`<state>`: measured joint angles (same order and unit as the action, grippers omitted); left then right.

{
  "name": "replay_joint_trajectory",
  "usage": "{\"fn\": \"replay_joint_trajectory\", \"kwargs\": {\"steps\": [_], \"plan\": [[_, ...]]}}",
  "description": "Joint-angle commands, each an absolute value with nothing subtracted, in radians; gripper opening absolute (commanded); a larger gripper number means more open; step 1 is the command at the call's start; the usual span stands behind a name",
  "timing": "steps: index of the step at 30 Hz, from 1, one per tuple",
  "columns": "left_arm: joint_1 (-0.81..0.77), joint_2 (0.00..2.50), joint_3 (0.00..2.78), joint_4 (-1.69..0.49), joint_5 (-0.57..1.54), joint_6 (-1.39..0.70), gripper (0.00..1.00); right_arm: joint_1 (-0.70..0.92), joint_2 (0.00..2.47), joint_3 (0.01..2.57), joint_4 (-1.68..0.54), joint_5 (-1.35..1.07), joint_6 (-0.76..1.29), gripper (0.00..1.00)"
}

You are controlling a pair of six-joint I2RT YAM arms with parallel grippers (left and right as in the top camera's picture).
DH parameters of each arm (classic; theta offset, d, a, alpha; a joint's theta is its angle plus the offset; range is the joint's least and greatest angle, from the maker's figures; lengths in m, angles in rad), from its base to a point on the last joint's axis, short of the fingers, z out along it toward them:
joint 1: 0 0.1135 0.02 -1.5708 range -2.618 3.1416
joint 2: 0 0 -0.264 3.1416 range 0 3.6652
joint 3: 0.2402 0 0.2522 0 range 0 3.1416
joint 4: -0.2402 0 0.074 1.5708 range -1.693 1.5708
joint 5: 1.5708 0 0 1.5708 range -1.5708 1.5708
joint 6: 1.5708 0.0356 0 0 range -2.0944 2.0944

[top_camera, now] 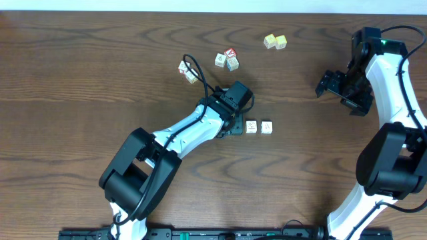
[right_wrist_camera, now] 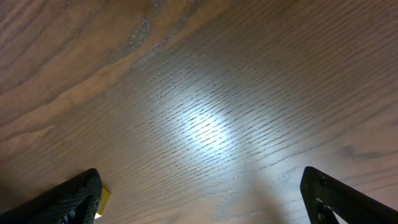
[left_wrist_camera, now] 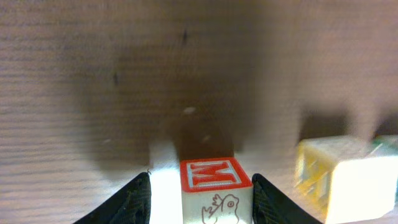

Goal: Lift 3 blocks

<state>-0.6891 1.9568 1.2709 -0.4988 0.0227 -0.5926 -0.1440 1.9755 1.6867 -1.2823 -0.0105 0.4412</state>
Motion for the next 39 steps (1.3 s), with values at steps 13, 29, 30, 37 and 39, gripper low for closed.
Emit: {"fn": "replay_joint_trajectory", "kwargs": {"steps": [13,29,30,37,39], "plan": [[-0.684,1.79,1.3,-0.603,0.102,0.006,0.63,-0.146,1.943,1.702,-1.282,-0.005,0.456,0.99],[-0.684,1.839,1.298,-0.65,0.104,0.584,0.63,-0.146,1.943,1.702,-1.282,-0.005,0.456,0.99],[-0.684,1.839,1.298,-0.65,0.104,0.628,0.63,-0.146,1.943,1.702,-1.282,-0.005,0.456,0.99],[-0.684,1.844,1.282,-0.651,0.114,0.855,0.63,-0.146,1.943,1.702,-1.282,-0.005,0.456,0.99],[-0.684,1.848,1.267,-0.651,0.128,0.897,0.62,-0.146,1.943,1.702,-1.282,-0.005,0.456,0.99]]}}
